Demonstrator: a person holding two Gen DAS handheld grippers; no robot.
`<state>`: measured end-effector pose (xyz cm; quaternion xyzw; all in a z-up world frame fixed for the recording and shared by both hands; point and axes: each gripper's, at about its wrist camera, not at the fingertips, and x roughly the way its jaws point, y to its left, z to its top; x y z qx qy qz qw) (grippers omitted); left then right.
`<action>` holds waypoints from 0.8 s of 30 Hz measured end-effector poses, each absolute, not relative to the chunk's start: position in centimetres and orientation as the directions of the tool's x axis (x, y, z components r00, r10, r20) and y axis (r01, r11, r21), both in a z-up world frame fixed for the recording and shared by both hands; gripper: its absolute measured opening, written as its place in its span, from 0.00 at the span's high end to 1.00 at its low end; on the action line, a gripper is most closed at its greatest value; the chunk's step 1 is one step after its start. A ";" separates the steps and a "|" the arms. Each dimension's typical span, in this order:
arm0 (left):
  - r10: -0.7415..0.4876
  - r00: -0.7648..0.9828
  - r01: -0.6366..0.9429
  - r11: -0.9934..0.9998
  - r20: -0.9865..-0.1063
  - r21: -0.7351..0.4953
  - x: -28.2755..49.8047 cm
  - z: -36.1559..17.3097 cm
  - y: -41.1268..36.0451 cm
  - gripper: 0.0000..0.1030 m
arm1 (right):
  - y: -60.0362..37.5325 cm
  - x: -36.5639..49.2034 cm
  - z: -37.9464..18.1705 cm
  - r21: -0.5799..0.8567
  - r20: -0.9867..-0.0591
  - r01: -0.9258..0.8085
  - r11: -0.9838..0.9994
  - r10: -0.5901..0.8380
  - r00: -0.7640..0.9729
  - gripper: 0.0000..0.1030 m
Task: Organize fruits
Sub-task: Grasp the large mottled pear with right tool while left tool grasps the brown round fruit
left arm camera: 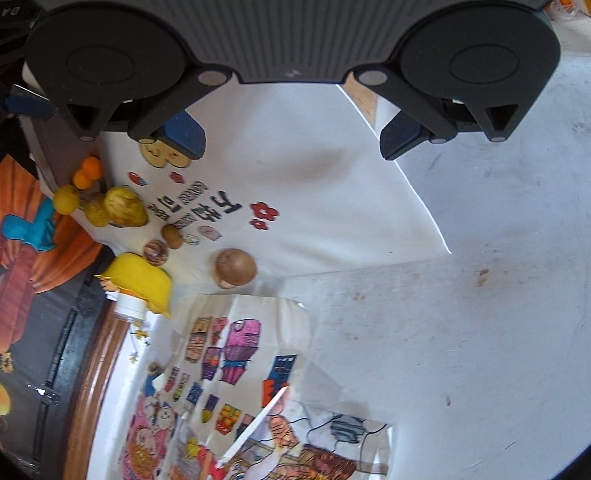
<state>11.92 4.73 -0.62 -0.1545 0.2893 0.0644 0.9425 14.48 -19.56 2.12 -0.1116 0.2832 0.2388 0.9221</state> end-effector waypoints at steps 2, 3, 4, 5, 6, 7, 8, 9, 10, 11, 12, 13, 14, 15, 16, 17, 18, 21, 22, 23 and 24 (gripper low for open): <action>0.034 0.817 -0.214 0.945 -0.576 -0.249 12.6 -0.8 4.9 0.00 | -19.2 14.8 2.2 -0.109 -0.558 -0.525 0.844 0.385 0.735 0.01; 0.028 0.816 -0.211 0.944 -0.577 -0.252 12.9 -0.8 5.0 0.00 | -19.0 15.0 2.2 -0.127 -0.553 -0.536 0.835 0.389 0.737 0.01; 0.022 0.816 -0.207 0.944 -0.578 -0.256 13.2 -0.9 5.0 0.00 | -18.8 15.3 2.1 -0.146 -0.549 -0.548 0.823 0.394 0.737 0.01; 0.016 0.815 -0.201 0.945 -0.579 -0.257 13.6 -0.9 5.1 0.00 | -18.7 15.6 1.9 -0.164 -0.548 -0.560 0.812 0.397 0.736 0.01; 0.010 0.815 -0.195 0.947 -0.580 -0.257 14.0 -0.9 5.1 0.00 | -18.6 15.8 1.8 -0.180 -0.549 -0.567 0.804 0.397 0.736 0.01; 0.006 0.813 -0.189 0.948 -0.582 -0.255 14.3 -1.0 5.0 0.00 | -18.5 16.1 1.6 -0.193 -0.550 -0.572 0.797 0.395 0.736 0.01; 0.000 0.812 -0.182 0.950 -0.584 -0.252 14.7 -1.0 4.9 0.00 | -18.4 16.3 1.4 -0.203 -0.551 -0.576 0.792 0.393 0.736 0.01; -0.005 0.810 -0.173 0.953 -0.587 -0.247 15.2 -1.0 4.8 0.00 | -18.3 16.6 1.3 -0.211 -0.552 -0.581 0.786 0.395 0.734 0.01; -0.011 0.808 -0.162 0.957 -0.589 -0.242 15.7 -1.0 4.6 0.00 | -18.3 16.9 1.2 -0.214 -0.554 -0.587 0.781 0.398 0.732 0.01; -0.018 0.807 -0.150 0.960 -0.590 -0.235 16.2 -1.0 4.5 0.00 | -18.3 17.2 1.1 -0.216 -0.555 -0.591 0.777 0.401 0.729 0.01; -0.022 0.806 -0.141 0.964 -0.592 -0.227 16.6 -1.0 4.3 0.00 | -18.3 17.6 1.1 -0.215 -0.556 -0.594 0.775 0.403 0.727 0.01; -0.026 0.805 -0.131 0.966 -0.593 -0.221 17.2 -0.9 4.2 0.00 | -18.3 18.0 1.1 -0.214 -0.556 -0.597 0.773 0.406 0.725 0.01; -0.034 0.803 -0.120 0.969 -0.594 -0.217 17.7 -0.9 4.1 0.00 | -18.3 18.4 1.1 -0.212 -0.556 -0.601 0.771 0.410 0.723 0.01; -0.043 0.802 -0.108 0.971 -0.595 -0.215 18.2 -0.9 4.0 0.00 | -18.3 18.9 1.2 -0.209 -0.558 -0.605 0.768 0.415 0.719 0.01; -0.052 0.802 -0.095 0.972 -0.595 -0.213 18.8 -0.8 3.9 0.00 | -18.3 19.6 1.3 -0.208 -0.560 -0.610 0.765 0.418 0.715 0.01; -0.059 0.801 -0.084 0.974 -0.596 -0.210 19.4 -0.7 3.9 0.00 | -18.2 20.2 1.3 -0.208 -0.562 -0.612 0.763 0.418 0.713 0.01; -0.061 0.798 -0.078 0.976 -0.599 -0.204 20.0 -0.7 3.8 0.00 | -18.2 20.8 1.4 -0.210 -0.566 -0.612 0.763 0.416 0.712 0.01; -0.062 0.793 -0.064 0.981 -0.606 -0.185 22.2 -0.5 3.6 0.00 | -18.1 22.9 1.4 -0.227 -0.573 -0.602 0.765 0.395 0.718 0.01; -0.063 0.793 -0.056 0.983 -0.606 -0.176 22.9 -0.4 3.5 0.00 | -18.1 23.7 1.3 -0.235 -0.576 -0.594 0.769 0.382 0.722 0.01; -0.061 0.795 -0.051 0.985 -0.603 -0.167 23.7 -0.2 3.4 0.00 | -18.1 24.3 1.3 -0.238 -0.577 -0.589 0.772 0.375 0.726 0.01; -0.059 0.799 -0.047 0.986 -0.599 -0.160 24.4 -0.1 3.3 0.00 | -18.1 25.0 1.3 -0.238 -0.577 -0.585 0.776 0.371 0.727 0.01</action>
